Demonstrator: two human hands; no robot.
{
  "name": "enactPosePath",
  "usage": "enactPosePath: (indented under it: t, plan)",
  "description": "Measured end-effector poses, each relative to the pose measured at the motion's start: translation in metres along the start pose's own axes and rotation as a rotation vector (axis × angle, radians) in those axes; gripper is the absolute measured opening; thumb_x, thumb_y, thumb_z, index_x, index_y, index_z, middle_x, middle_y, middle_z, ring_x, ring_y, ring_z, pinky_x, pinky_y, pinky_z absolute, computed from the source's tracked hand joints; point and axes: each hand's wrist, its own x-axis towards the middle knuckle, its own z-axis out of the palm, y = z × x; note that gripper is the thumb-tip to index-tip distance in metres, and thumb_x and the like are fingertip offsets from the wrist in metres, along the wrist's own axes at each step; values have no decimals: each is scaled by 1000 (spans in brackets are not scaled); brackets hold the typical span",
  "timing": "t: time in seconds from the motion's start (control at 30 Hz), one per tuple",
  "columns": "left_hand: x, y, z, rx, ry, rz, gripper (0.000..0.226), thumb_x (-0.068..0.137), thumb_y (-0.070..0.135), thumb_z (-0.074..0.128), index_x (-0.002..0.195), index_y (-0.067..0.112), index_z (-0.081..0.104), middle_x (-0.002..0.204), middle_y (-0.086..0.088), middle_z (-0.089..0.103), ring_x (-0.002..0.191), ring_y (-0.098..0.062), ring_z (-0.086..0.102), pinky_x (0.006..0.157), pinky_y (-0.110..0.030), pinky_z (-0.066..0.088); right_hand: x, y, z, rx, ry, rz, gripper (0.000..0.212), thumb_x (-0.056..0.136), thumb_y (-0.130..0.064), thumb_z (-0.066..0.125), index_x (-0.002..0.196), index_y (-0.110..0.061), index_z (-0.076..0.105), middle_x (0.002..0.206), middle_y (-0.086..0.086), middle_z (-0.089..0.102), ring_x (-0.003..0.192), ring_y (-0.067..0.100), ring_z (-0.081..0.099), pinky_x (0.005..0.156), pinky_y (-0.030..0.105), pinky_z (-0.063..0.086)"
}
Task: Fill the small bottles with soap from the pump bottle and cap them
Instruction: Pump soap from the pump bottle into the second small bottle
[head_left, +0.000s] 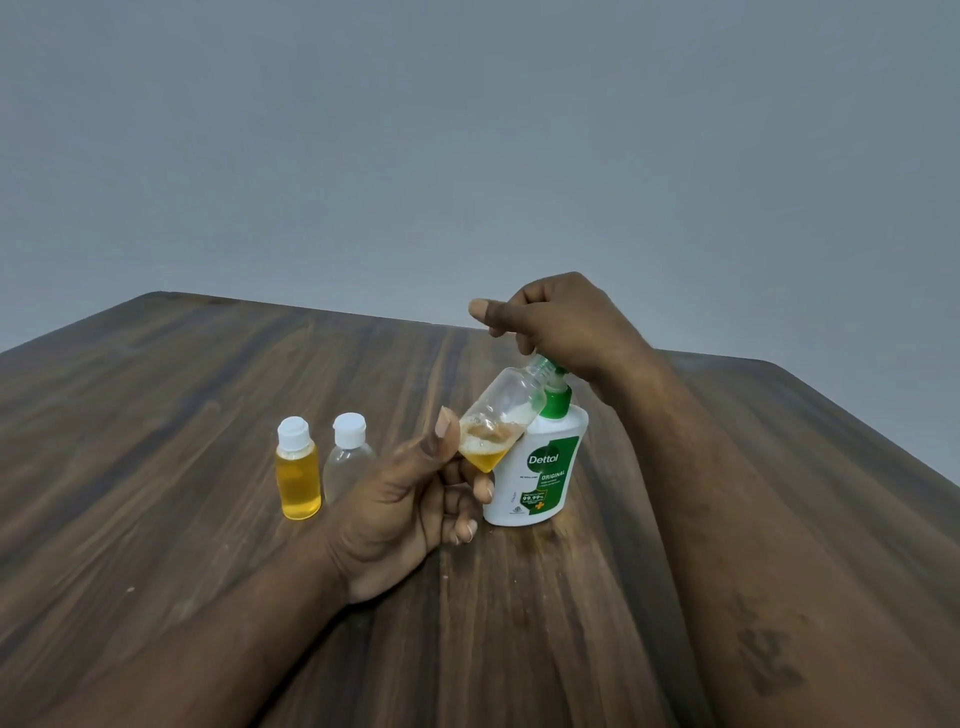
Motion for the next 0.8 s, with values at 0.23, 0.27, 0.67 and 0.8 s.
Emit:
enactPosePath:
  t: [0.23,0.27,0.67,0.8]
  plan:
    - [-1,3,2,11,31,-3,133,45,74,88,135,-13,44,69,-3,60,54,-10,58,50,-22,50,1,10,4,34,-214,171,33,86,-48,79,91,-15,81,80,-5,64,69,12,57,67,29,43]
    - [0,3,1,9,37,-7,136,45,74,88,133,-19,42,69,-3,59,54,-11,58,50,-23,50,0,9,3,33,-199,162,35,87,-49,78,92,-15,81,80,-5,64,69,11,57,65,28,42]
    - [1,-3,1,24,38,-33,133,56,72,86,133,-24,36,74,-5,60,57,-12,60,53,-24,52,3,6,3,16,-91,29,30,93,-46,74,81,-18,78,67,-8,66,65,8,59,67,28,44]
    - [1,-1,-1,36,71,-24,139,46,71,91,139,-18,39,74,-4,62,56,-11,61,52,-24,52,4,13,8,62,-206,144,33,98,-39,70,91,-9,82,65,-8,63,61,10,55,67,29,44]
